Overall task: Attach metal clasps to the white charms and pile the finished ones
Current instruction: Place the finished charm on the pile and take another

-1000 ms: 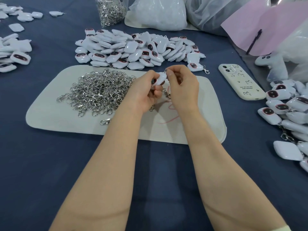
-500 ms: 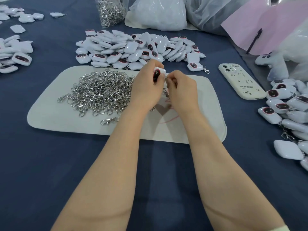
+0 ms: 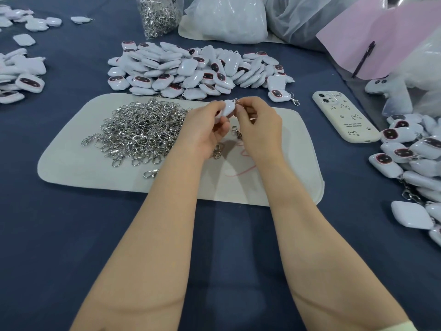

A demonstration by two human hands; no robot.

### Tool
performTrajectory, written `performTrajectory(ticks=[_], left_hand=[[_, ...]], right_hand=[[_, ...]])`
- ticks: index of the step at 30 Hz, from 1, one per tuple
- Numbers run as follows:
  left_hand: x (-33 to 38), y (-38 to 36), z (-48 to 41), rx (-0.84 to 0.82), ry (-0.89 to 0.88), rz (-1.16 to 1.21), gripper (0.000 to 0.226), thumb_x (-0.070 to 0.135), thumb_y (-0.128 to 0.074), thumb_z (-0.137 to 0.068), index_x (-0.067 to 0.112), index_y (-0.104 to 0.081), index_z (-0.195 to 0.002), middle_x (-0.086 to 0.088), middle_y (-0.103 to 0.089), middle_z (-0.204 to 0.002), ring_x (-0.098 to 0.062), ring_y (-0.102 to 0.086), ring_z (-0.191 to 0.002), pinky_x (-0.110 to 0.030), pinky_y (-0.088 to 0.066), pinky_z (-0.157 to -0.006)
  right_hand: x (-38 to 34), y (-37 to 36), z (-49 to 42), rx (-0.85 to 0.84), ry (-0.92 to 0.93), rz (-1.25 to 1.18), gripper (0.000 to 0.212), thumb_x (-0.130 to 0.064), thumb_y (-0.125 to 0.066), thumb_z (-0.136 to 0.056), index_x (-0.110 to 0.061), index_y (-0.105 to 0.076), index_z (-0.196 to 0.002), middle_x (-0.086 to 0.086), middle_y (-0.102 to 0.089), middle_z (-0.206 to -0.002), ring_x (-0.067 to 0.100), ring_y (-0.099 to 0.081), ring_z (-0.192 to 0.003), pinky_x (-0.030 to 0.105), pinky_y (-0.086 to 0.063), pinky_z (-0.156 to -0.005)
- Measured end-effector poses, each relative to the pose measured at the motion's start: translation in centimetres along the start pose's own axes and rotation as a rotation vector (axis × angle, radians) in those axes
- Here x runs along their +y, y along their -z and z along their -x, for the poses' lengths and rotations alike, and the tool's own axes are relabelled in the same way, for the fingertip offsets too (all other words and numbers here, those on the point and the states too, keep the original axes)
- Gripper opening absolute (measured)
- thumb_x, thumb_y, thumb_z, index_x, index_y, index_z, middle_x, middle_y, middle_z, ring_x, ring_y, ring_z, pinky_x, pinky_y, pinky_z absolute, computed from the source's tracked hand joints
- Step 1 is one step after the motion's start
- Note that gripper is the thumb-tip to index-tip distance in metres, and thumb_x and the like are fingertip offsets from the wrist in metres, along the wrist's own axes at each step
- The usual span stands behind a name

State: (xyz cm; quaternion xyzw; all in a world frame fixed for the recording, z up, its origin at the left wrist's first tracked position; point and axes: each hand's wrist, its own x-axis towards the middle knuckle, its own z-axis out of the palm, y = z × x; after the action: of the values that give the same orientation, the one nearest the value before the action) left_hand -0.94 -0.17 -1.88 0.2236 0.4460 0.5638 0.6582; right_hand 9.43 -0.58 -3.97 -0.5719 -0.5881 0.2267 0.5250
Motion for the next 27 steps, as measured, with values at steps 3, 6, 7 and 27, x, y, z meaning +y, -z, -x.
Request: performTrajectory(ticks=[3,6,7,27], left_hand=[[0.07,0.07,0.06,-0.042,0.068,0.062,0.012,0.007,-0.053,-0.093,0.003,-0.051,-0.081,-0.006,-0.06,-0.05,-0.003,-0.044,-0.033,-0.011,-0.04,-0.036],[0.15,0.1,0.08,-0.065,0.123,0.099,0.007,0.008,-0.052,-0.093,0.001,-0.053,-0.095,-0.009,-0.061,-0.062,-0.003,-0.044,-0.034,-0.01,-0.04,-0.035],[0.19,0.12,0.06,-0.078,0.141,0.113,0.009,0.009,-0.051,-0.093,0.001,-0.054,-0.099,-0.008,-0.062,-0.06,-0.002,-0.044,-0.035,-0.01,-0.04,-0.035],[-0.21,0.38,0.04,-0.046,-0.779,-0.918,0.017,0.014,-0.055,-0.09,0.017,-0.06,-0.106,0.014,-0.057,-0.086,-0.012,-0.053,-0.074,-0.022,-0.048,-0.075]], right_hand=[[0.03,-0.02,0.14,0.017,0.023,-0.008,0.009,-0.013,-0.057,-0.09,-0.015,-0.061,-0.098,-0.014,-0.06,-0.072,-0.007,-0.052,-0.058,0.007,-0.04,-0.057],[-0.15,-0.03,0.11,0.035,0.023,-0.051,0.008,-0.01,-0.058,-0.089,-0.016,-0.062,-0.093,-0.017,-0.059,-0.075,-0.011,-0.053,-0.064,0.005,-0.04,-0.06],[-0.27,-0.03,0.09,0.041,0.021,-0.07,0.008,-0.01,-0.058,-0.089,-0.017,-0.061,-0.091,-0.017,-0.059,-0.076,-0.011,-0.054,-0.066,0.004,-0.04,-0.061],[-0.27,0.88,-0.11,-0.002,0.157,0.242,0.012,-0.009,-0.048,-0.093,-0.004,-0.058,-0.088,0.01,-0.063,-0.082,0.03,-0.055,-0.078,0.04,-0.043,-0.074]])
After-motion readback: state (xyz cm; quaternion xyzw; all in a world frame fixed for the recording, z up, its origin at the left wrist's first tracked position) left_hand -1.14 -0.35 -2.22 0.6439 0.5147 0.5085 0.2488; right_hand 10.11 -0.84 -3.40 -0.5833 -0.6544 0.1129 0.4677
